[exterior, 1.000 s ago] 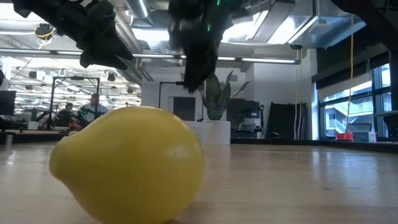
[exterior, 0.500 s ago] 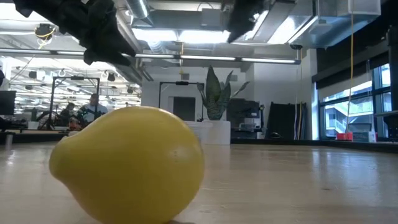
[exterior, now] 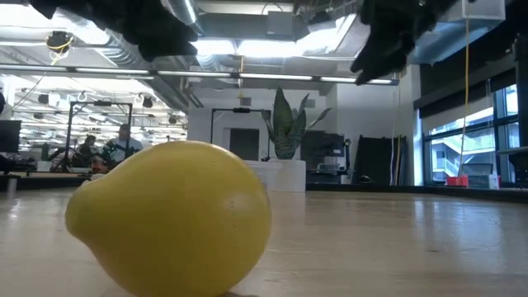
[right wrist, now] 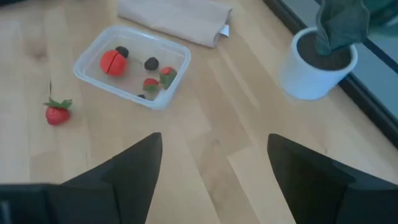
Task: Pick and placing Produce into tupperware
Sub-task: Put the red strawberry into the transparent bin
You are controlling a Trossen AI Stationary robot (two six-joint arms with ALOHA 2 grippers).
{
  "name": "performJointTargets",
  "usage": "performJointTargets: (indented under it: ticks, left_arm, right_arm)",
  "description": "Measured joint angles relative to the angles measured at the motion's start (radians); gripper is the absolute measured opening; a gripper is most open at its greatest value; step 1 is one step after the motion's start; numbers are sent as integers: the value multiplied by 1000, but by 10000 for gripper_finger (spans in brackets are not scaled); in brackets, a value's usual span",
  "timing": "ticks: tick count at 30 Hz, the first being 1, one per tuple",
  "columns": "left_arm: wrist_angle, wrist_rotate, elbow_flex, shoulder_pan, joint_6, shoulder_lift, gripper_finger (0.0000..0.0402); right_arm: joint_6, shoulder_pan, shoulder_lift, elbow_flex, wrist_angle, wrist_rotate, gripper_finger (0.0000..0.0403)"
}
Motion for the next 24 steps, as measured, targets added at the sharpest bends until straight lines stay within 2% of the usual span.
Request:
performJointTargets:
  ticks: [6,11,13,18,24]
  left_arm:
    - [-105,-62,164,-149,78,212,207]
    - [-228,-283,368,-259,148,412,207]
    - [-233,-323,430,-283,138,464,207]
    - [-239,-323,526,-314,73,542,207]
    - [-413,-179,544,-332,65,579,207]
  right_arm:
    - [53,0,-60,-78,23,2,293]
    - [48,0,-61,-84,22,2,293]
    - [47,0,-61,-84,22,2,293]
    - [-5,0,-61,-84,22,0,293]
    - [-39,0,-61,-84,22,0,293]
